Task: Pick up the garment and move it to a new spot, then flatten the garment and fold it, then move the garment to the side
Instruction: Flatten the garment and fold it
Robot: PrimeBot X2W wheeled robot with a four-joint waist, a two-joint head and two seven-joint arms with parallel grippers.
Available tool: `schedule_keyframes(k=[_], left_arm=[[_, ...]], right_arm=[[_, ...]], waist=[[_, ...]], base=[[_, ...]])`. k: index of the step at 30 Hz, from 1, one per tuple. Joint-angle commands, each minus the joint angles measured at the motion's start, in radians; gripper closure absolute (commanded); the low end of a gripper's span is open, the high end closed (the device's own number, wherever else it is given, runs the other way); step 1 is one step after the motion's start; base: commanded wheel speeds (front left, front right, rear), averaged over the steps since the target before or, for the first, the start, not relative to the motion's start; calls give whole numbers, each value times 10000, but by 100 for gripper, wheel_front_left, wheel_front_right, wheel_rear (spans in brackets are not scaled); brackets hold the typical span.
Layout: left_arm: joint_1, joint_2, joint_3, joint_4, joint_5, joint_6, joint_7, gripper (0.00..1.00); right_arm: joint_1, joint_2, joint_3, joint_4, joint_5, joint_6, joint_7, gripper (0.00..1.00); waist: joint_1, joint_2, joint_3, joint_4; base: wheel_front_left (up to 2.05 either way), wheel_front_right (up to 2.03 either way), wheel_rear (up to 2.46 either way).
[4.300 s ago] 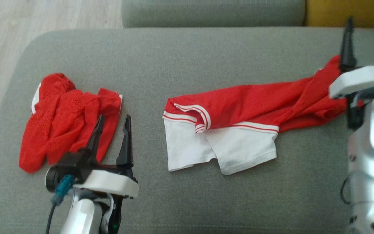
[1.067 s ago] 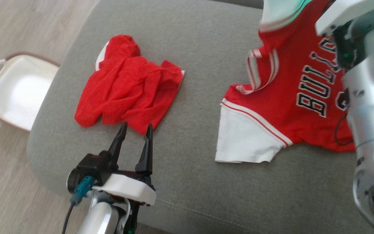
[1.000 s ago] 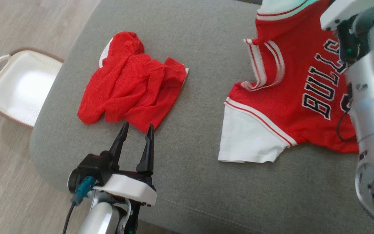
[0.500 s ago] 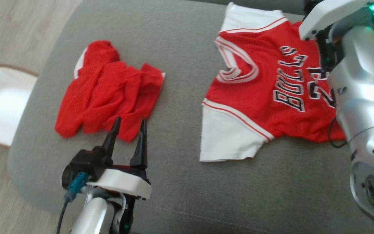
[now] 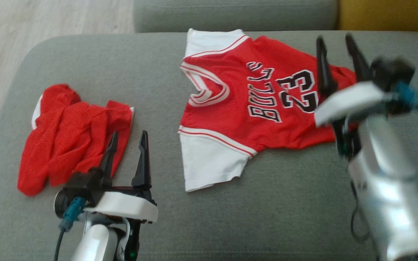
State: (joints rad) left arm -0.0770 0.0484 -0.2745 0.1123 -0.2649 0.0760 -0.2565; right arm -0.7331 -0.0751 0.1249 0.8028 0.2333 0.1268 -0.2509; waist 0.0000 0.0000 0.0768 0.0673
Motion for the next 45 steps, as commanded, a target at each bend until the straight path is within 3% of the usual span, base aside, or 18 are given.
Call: schedule_keyframes(k=[1, 6, 12, 21, 28, 36, 38, 45], left_arm=[[-236, 18, 382, -400, 119, 34, -53, 0], [-170, 18, 486, -388, 249, -49, -53, 0], [36, 18, 479, -272, 378, -143, -53, 0], [172, 18, 418, -123, 450, -273, -53, 0], [-44, 18, 233, -92, 457, -354, -53, 0], [-429, 18, 39, 13, 407, -495, -53, 0], [-582, 18, -17, 66, 396, -528, -53, 0], [-697, 18, 15, 119, 359, -521, -53, 0]], right_arm=[[480, 243, 244, -812, -130, 39, -104, 0], [3131, 246, 49, -2689, 467, 39, -106, 0], [5248, 247, -94, -4221, -145, 39, -107, 0], [6101, 247, -462, -5000, -222, 39, -108, 0], [5424, 248, -1712, -4210, -592, 39, 376, 0], [3583, 248, -3737, -1929, -735, 39, 1090, 0], [2824, 248, -4746, -809, -1184, 39, 1033, 0], [1554, 248, -6891, 925, -3086, 39, 586, 0]], waist=[[0, 0, -196, -338], [0, 0, -241, -622], [0, 0, -288, -818], [0, 0, -204, -733], [0, 0, 297, -357], [0, 0, 1024, 230], [0, 0, 1217, 494], [0, 0, 1379, 861]], base=[[0, 0, 0], [0, 0, 0], [0, 0, 0], [0, 0, 0], [0, 0, 0], [0, 0, 0], [0, 0, 0], [0, 0, 0]])
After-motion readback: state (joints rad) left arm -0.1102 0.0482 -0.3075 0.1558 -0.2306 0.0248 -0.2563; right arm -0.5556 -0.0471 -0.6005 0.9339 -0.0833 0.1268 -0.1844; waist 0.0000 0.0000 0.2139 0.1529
